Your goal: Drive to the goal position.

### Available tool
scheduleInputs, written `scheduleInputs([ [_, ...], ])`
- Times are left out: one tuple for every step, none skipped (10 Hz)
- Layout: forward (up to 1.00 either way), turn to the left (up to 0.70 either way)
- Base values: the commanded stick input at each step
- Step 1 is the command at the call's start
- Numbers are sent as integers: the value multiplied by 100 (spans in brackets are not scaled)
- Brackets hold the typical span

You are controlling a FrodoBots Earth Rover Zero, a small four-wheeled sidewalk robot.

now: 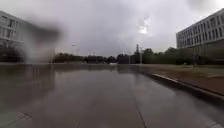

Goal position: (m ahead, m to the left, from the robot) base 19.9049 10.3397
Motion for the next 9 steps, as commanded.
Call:
scheduleInputs([
  [70, 0],
  [70, 0],
  [70, 0],
  [70, 0],
  [70, 0],
  [70, -1],
  [70, -26],
  [70, -35],
  [70, -34],
])
